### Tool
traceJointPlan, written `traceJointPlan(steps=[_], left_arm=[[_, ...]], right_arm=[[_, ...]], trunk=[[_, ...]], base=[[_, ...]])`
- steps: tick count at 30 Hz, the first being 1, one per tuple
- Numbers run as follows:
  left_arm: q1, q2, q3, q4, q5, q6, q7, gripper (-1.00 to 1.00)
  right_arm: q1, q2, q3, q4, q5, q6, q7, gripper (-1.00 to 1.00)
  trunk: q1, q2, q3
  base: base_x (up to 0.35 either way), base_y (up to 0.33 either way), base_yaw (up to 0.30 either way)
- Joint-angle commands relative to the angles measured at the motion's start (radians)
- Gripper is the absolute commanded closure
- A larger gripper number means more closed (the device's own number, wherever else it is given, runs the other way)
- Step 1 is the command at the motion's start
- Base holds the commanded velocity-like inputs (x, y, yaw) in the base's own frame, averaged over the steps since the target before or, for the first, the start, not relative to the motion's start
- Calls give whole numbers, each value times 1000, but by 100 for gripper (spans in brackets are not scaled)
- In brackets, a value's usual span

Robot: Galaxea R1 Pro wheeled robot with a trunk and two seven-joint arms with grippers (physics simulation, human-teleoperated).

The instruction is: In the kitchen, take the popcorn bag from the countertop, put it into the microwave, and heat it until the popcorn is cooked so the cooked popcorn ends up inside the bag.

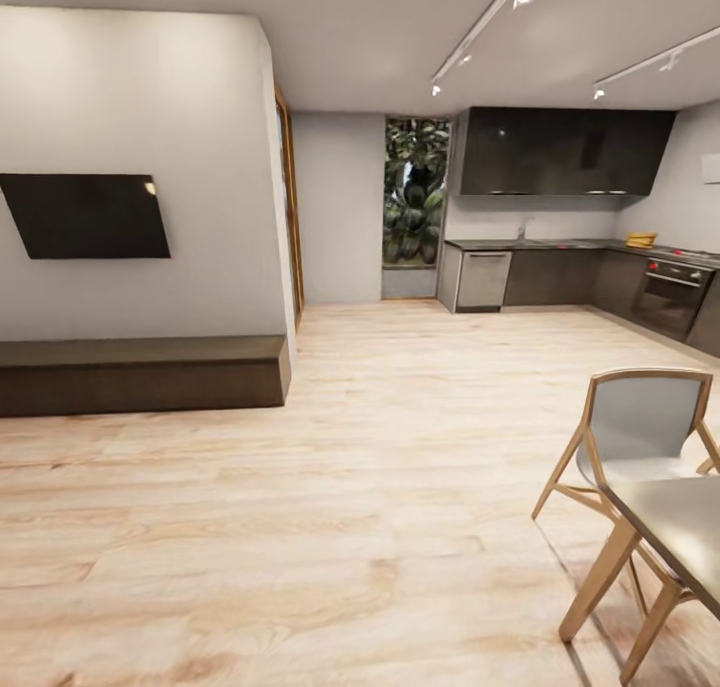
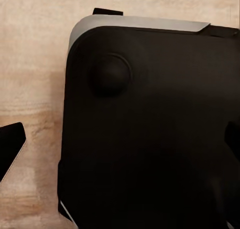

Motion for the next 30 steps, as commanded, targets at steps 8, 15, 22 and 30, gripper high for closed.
traceJointPlan(steps=[8,15,22,30], left_arm=[[0,-1,0,2,10,4,-1,-100],[0,-1,-1,7,10,10,-2,-100],[0,0,-1,9,10,11,-8,-100],[0,0,-1,9,10,11,-8,-100]], right_arm=[[0,-1,0,0,3,-3,-1,-100],[0,0,-1,0,-2,0,0,-100],[0,2,-1,0,-2,2,-1,-100],[0,0,-1,0,-1,-2,-1,-100]], trunk=[[1,0,-1],[1,0,-1],[1,0,-1],[1,0,-1]], base=[[322,81,0],[322,82,0],[322,82,0],[322,82,0]])
